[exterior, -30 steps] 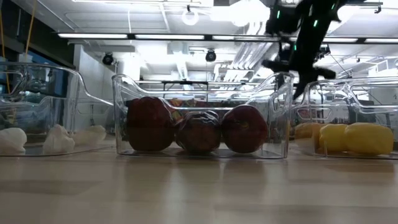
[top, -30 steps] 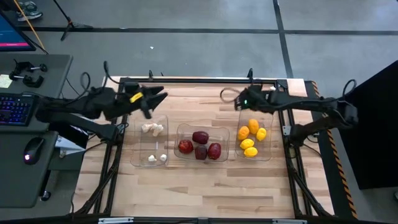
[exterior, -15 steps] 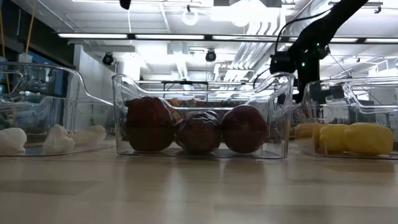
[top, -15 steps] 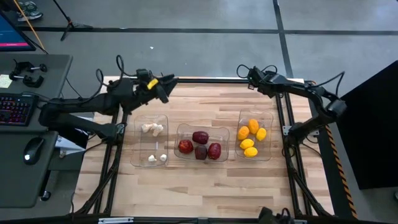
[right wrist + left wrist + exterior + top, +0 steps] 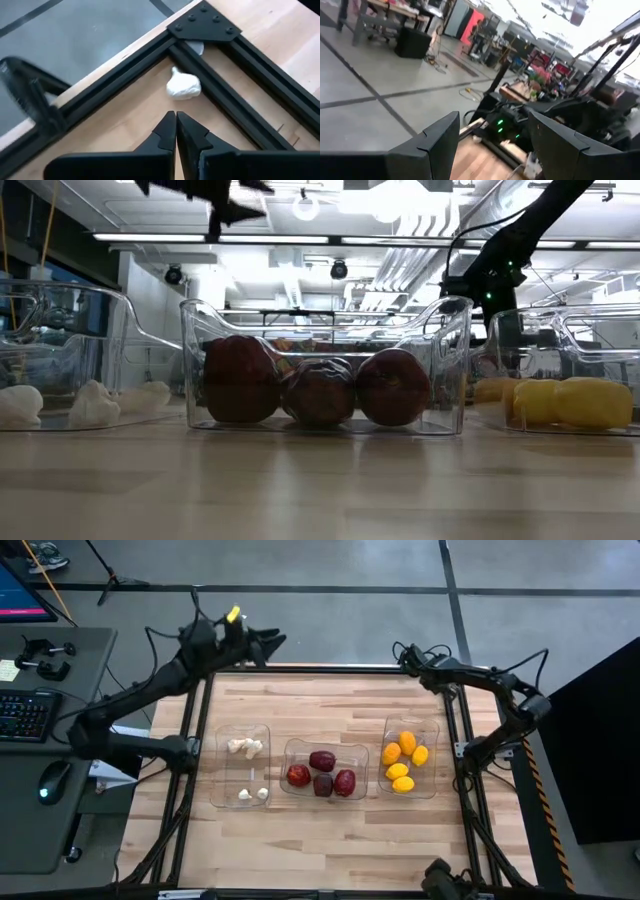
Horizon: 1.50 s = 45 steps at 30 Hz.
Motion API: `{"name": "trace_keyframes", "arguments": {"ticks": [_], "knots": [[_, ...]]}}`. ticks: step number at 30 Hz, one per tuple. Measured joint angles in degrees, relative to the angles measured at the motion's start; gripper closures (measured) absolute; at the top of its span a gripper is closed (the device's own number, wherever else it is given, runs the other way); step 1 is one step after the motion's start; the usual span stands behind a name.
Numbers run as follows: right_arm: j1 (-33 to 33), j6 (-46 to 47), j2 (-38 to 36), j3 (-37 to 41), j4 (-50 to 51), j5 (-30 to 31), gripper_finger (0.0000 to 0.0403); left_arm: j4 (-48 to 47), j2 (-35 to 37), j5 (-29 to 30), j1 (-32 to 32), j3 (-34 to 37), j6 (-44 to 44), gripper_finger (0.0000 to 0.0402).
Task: Sort produce into baskets
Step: Put the white garlic into the left transparent bin
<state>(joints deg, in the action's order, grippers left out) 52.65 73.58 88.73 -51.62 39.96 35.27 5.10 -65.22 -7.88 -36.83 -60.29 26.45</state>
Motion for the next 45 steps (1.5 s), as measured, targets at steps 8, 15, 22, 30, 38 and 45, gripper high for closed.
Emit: {"name": "trace_keyframes", "arguments": {"ticks": [8, 15, 22, 30, 38, 45], "knots": [[4.2, 2.6, 0.7, -0.1, -0.1, -0.8, 0.0403, 2.8, -5.9, -8.7, -9.9, 0.0, -2.6, 0.0179], [4.5, 6.0, 7.5, -0.7, 1.5, -1.2, 0.0403, 4.9, -9.0, -10.1, -12.4, 0.0, -3.2, 0.0179], [4.7, 10.9, 10.3, -3.9, 0.5, 1.5, 0.0403, 5.5, -9.3, -10.2, -12.7, 0.0, -3.2, 0.0179], [5.6, 16.1, 11.4, -4.9, 0.6, 4.8, 0.0403, 5.6, -9.3, -9.4, -12.7, 0.0, -6.0, 0.0179], [8.1, 25.2, 17.9, -12.2, 11.3, 3.5, 0.0403, 5.5, -9.3, -7.9, -12.7, 0.0, -6.8, 0.0179], [10.2, 24.2, 24.9, -19.8, 19.4, -1.7, 0.0403, 5.1, -9.3, -7.3, -12.7, 0.0, -9.3, 0.0179]]}}
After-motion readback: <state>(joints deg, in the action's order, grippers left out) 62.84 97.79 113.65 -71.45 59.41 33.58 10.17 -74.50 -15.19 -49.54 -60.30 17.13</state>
